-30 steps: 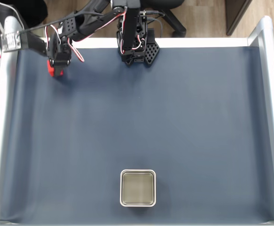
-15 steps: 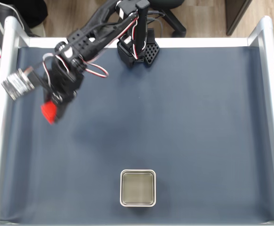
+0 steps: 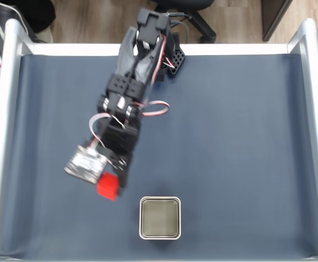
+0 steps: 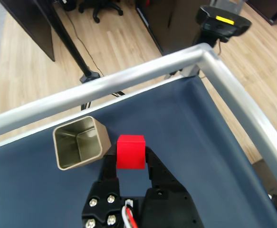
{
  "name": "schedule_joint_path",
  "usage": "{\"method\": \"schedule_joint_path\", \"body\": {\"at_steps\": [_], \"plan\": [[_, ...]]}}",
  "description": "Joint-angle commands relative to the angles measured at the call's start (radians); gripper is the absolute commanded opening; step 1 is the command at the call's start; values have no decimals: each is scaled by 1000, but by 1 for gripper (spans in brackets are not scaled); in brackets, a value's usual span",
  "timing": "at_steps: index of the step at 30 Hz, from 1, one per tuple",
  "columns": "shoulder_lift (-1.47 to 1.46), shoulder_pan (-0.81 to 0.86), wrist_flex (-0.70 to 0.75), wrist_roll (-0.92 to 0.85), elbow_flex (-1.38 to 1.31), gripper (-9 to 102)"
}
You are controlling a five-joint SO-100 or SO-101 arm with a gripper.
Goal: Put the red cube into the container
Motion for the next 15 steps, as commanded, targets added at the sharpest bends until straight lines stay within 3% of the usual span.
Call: {"method": "schedule_joint_path", "body": {"at_steps": [1,15], "plan": [[-40,-67,11,14,-140,0],[-321,-253,8,29,-368,0]]}}
